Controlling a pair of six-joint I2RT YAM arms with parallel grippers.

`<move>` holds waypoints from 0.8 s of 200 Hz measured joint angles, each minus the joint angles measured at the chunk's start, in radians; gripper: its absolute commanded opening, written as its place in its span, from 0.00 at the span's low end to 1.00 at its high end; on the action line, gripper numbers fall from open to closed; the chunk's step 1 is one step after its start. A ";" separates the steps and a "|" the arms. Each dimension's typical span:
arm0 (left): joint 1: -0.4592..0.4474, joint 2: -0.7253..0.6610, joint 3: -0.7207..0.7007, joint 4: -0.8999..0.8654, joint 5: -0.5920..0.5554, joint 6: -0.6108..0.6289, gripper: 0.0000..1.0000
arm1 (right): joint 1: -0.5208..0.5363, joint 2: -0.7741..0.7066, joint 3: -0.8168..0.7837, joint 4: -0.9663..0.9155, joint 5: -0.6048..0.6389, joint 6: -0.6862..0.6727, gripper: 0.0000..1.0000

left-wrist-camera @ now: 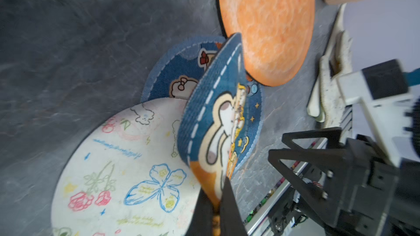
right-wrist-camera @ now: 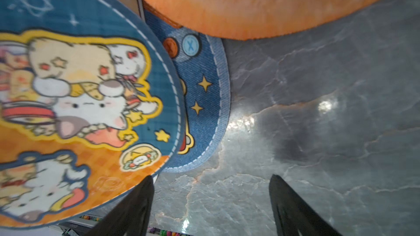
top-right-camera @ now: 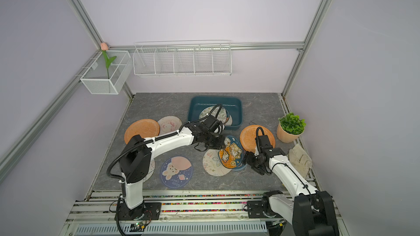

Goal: Put the coasters into the storage box
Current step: Pick up the coaster from the center of the board, then place the coaster in the storage box.

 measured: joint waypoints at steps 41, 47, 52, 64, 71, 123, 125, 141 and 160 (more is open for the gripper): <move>0.070 -0.046 0.067 -0.018 0.031 0.034 0.00 | 0.000 0.021 0.037 0.003 -0.012 -0.004 0.82; 0.075 -0.046 0.090 -0.026 0.034 0.042 0.00 | 0.000 0.024 0.040 0.004 -0.013 -0.004 0.82; 0.078 -0.046 0.107 -0.031 0.036 0.048 0.00 | 0.001 0.027 0.043 0.005 -0.013 -0.004 0.82; 0.086 -0.046 0.159 -0.047 0.045 0.063 0.00 | 0.001 0.032 0.051 0.005 -0.017 -0.004 0.82; 0.091 -0.045 0.186 -0.053 0.050 0.074 0.00 | 0.002 0.034 0.057 0.005 -0.020 -0.004 0.82; 0.147 0.032 0.411 -0.095 0.072 0.139 0.00 | 0.013 0.041 0.091 0.019 -0.038 -0.002 0.83; 0.149 0.037 0.419 -0.097 0.072 0.140 0.00 | 0.014 0.041 0.092 0.019 -0.039 -0.001 0.83; 0.169 0.087 0.481 -0.112 0.076 0.157 0.00 | 0.038 0.048 0.098 0.027 -0.039 0.004 0.83; 0.187 0.152 0.554 -0.134 0.077 0.176 0.00 | 0.062 0.058 0.101 0.035 -0.039 0.011 0.83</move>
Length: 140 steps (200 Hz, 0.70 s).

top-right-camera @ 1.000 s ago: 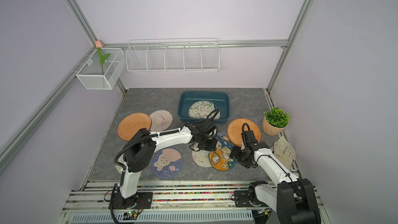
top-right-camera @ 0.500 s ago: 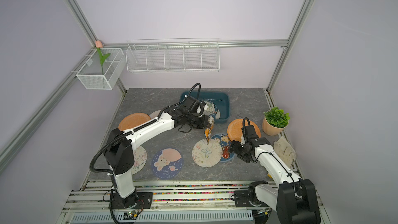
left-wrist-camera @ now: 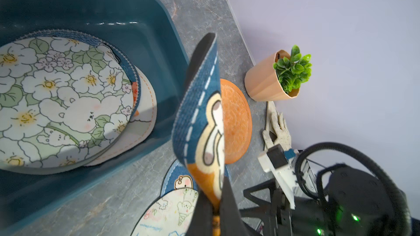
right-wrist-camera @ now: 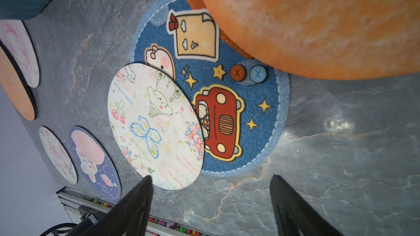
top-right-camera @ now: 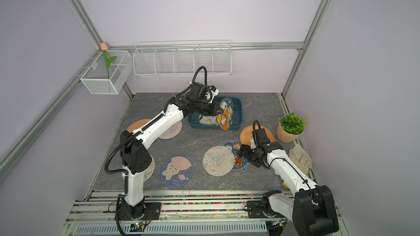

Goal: Put the coasters into the storage box
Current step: Place the coaster in the storage box.

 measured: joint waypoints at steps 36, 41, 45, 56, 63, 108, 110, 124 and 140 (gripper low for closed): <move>0.021 0.128 0.149 -0.020 -0.002 0.031 0.00 | 0.024 0.008 0.013 -0.001 0.004 0.022 0.82; 0.025 0.144 0.171 -0.023 -0.001 0.033 0.00 | 0.028 0.008 0.017 -0.001 0.005 0.025 0.83; 0.026 0.155 0.186 -0.023 -0.001 0.035 0.00 | 0.030 0.008 0.020 -0.001 0.005 0.026 0.83; 0.033 0.188 0.228 -0.024 0.000 0.040 0.00 | 0.036 0.008 0.030 -0.003 0.008 0.030 0.82; 0.039 0.206 0.251 -0.024 0.002 0.040 0.00 | 0.038 0.008 0.036 -0.006 0.009 0.033 0.82; 0.100 0.303 0.290 0.009 -0.003 0.044 0.00 | 0.042 0.006 0.067 -0.042 0.025 0.041 0.83; 0.103 0.307 0.290 0.011 -0.004 0.044 0.00 | 0.042 0.006 0.068 -0.043 0.027 0.041 0.83; 0.125 0.345 0.290 0.017 -0.019 0.048 0.00 | 0.043 0.006 0.077 -0.057 0.032 0.043 0.82; 0.150 0.388 0.290 0.018 -0.047 0.054 0.00 | 0.045 0.006 0.087 -0.066 0.034 0.043 0.83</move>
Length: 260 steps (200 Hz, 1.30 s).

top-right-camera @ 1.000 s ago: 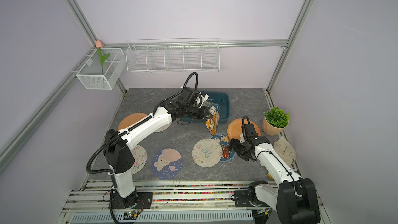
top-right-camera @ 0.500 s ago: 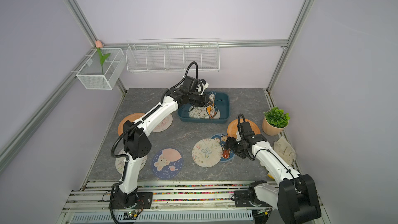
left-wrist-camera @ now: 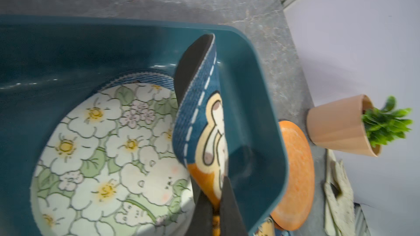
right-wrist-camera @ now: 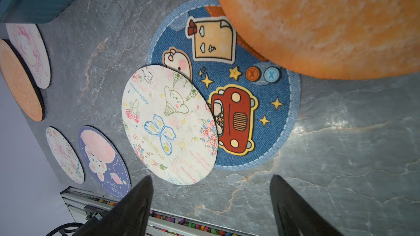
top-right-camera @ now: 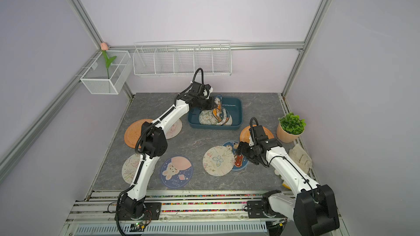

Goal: Put the coasters into the storage box
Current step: Place the coaster in the storage box.

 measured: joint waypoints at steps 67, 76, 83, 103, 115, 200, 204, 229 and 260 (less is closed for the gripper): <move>0.044 0.028 -0.032 -0.052 -0.203 0.060 0.54 | 0.006 0.000 0.006 -0.009 0.001 0.000 0.83; 0.043 0.021 -0.051 -0.053 -0.232 0.065 0.61 | 0.006 0.000 0.006 -0.009 0.001 0.000 0.84; 0.043 0.014 -0.069 -0.054 -0.252 0.063 0.67 | 0.006 0.000 0.006 -0.009 0.001 0.000 0.84; 0.043 -0.025 -0.135 -0.053 -0.291 0.069 0.75 | 0.006 0.002 0.006 -0.006 0.000 0.000 0.84; 0.043 -0.059 -0.185 -0.046 -0.304 0.071 0.77 | 0.007 0.007 0.006 -0.002 0.000 -0.001 0.84; 0.034 -0.407 -0.563 0.134 -0.279 0.033 0.78 | 0.011 0.085 0.054 0.009 -0.019 -0.070 0.84; 0.032 -0.426 -0.591 0.145 -0.275 0.029 0.78 | 0.011 0.090 0.060 0.009 -0.023 -0.078 0.84; 0.016 -0.557 -0.788 0.219 -0.244 -0.018 0.78 | 0.011 0.132 0.096 0.013 -0.046 -0.124 0.84; -0.026 -0.709 -1.028 0.284 -0.233 -0.076 0.77 | 0.011 0.179 0.129 0.021 -0.077 -0.178 0.84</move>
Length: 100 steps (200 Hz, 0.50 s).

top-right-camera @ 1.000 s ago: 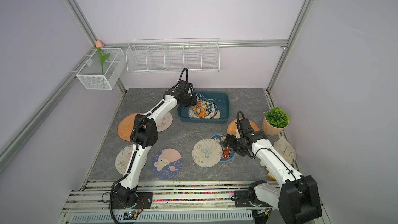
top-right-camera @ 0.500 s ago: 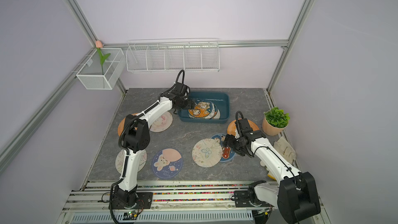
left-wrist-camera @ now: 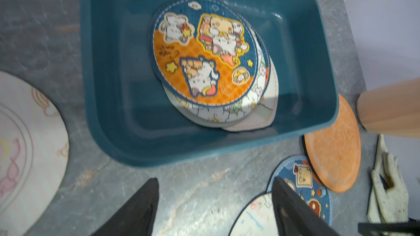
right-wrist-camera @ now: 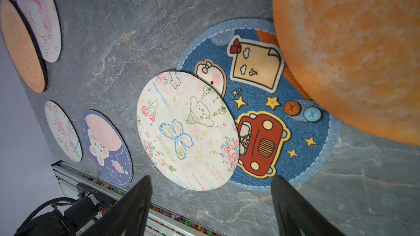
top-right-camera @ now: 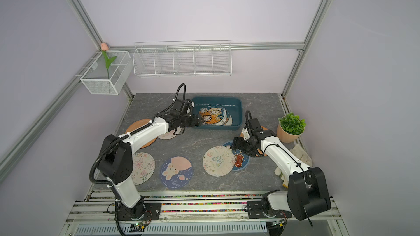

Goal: Put the coasters into the storage box
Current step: Place the coaster in the storage box.

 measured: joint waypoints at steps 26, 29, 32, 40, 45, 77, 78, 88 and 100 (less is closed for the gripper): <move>-0.060 -0.101 -0.158 0.047 0.000 -0.058 0.76 | 0.001 0.026 0.000 0.000 -0.021 -0.035 0.83; -0.069 -0.113 -0.175 0.054 0.000 -0.065 0.76 | 0.001 0.027 0.000 0.000 -0.023 -0.040 0.83; -0.074 -0.121 -0.189 0.056 0.000 -0.072 0.76 | 0.002 0.029 0.000 -0.001 -0.025 -0.042 0.84; -0.095 -0.143 -0.230 0.071 0.000 -0.094 0.75 | 0.002 0.034 0.000 -0.001 -0.029 -0.052 0.84; -0.108 -0.154 -0.250 0.077 -0.001 -0.105 0.75 | 0.004 0.035 0.000 0.000 -0.031 -0.057 0.83; -0.175 -0.193 -0.357 0.123 -0.003 -0.182 0.71 | 0.014 0.043 0.000 -0.001 -0.036 -0.080 0.83; -0.177 -0.194 -0.359 0.123 -0.003 -0.183 0.71 | 0.015 0.043 0.000 -0.001 -0.036 -0.081 0.83; -0.195 -0.201 -0.390 0.147 -0.003 -0.211 0.69 | 0.020 0.045 0.000 0.000 -0.036 -0.085 0.83; -0.212 -0.204 -0.419 0.166 -0.003 -0.239 0.68 | 0.029 0.052 0.000 0.000 -0.036 -0.087 0.83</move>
